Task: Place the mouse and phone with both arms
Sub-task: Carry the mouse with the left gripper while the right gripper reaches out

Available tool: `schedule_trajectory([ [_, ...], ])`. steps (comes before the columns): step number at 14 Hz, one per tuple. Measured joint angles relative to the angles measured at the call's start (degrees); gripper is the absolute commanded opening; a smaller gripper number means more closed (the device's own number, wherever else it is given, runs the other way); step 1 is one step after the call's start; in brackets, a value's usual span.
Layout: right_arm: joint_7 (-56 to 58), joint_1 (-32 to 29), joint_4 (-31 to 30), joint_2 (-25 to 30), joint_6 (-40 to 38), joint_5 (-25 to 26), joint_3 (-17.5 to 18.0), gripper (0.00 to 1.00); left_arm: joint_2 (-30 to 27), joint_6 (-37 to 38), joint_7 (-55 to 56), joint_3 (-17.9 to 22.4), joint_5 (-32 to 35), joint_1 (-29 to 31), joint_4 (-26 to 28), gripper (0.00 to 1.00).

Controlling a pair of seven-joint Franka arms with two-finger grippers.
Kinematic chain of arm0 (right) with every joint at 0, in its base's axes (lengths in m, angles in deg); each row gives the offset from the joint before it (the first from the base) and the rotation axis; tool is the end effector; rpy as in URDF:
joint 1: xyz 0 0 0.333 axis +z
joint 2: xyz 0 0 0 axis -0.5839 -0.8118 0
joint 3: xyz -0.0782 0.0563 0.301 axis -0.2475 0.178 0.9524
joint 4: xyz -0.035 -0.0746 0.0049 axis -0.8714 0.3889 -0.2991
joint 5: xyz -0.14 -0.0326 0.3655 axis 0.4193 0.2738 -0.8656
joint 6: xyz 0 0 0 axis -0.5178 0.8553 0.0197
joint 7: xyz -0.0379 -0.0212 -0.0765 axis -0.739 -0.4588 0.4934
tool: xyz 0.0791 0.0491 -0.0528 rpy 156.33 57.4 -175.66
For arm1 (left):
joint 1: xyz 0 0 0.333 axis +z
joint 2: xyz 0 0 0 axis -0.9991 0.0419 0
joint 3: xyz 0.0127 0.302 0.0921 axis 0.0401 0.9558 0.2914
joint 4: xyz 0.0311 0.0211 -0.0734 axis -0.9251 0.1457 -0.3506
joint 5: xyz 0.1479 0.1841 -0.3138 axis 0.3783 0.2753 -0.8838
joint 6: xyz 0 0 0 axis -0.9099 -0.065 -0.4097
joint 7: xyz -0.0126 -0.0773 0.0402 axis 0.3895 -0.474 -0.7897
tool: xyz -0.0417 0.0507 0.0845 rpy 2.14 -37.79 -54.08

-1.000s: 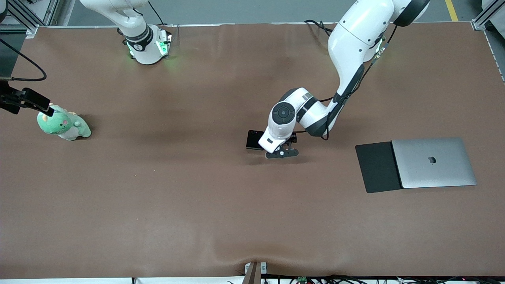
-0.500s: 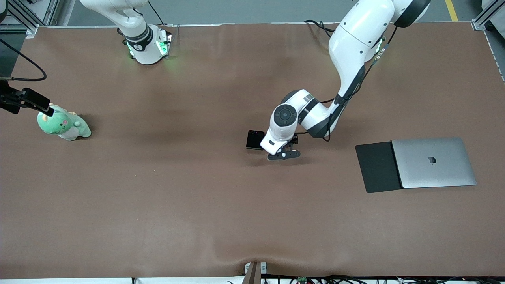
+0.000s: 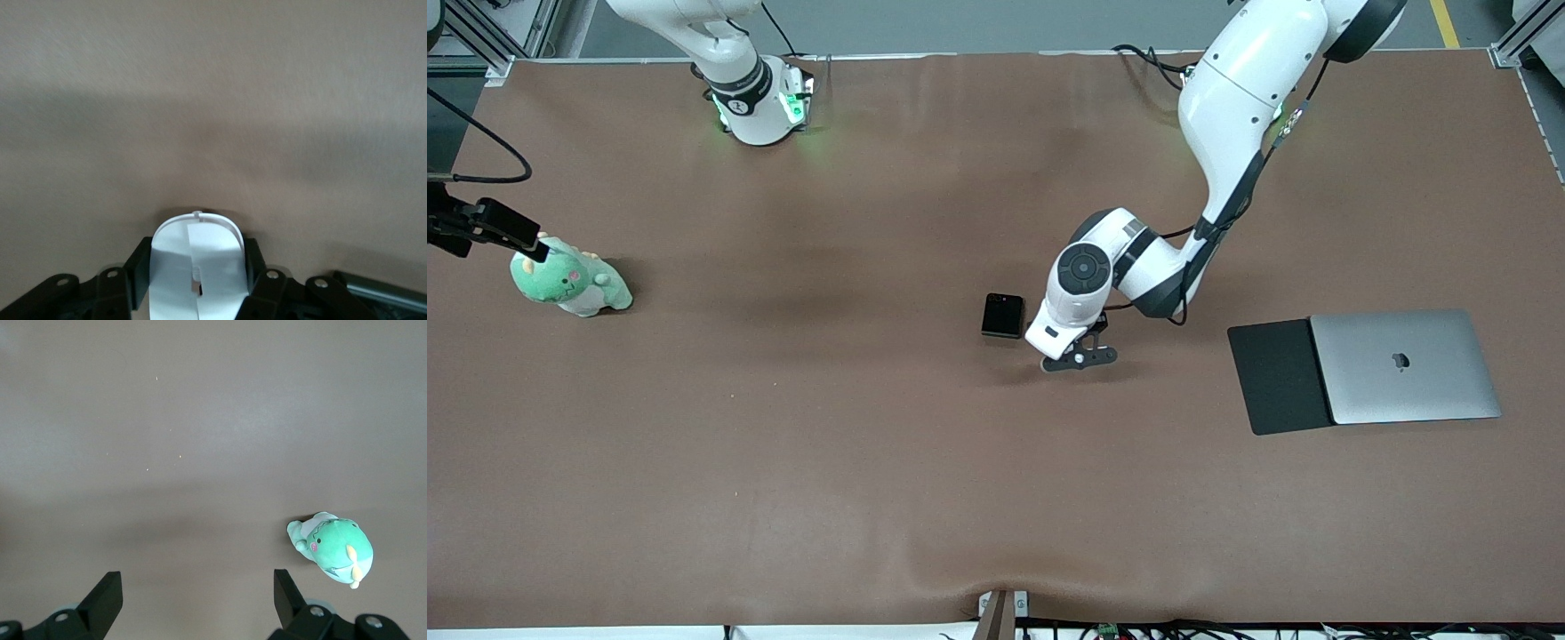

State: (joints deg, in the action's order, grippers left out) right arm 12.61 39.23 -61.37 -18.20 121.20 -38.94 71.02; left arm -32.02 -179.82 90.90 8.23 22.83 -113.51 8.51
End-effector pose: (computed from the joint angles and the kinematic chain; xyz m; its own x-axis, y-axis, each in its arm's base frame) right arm 0.5568 -0.0419 0.6231 0.9964 -0.0843 0.0098 -0.0843 -0.9964 0.0008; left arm 0.5310 -0.4110 0.1842 0.9890 0.1424 -0.0391 0.1424 -0.9898 -0.0016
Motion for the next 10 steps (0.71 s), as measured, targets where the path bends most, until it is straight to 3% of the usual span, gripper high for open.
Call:
schedule_trajectory([
  [5, 0.18, 0.99, -0.05, -0.09, -0.01, -0.35, 0.29, 1.0, -6.51, 2.6, -3.51, 0.0, 0.52, 6.25, 2.57, 0.0],
  [10, -0.42, 11.78, -0.22, -2.23, 1.29, -1.51, 0.8, 1.0, -14.73, 3.12, -11.72, -0.15, 0.61, 13.2, 9.33, 0.0],
])
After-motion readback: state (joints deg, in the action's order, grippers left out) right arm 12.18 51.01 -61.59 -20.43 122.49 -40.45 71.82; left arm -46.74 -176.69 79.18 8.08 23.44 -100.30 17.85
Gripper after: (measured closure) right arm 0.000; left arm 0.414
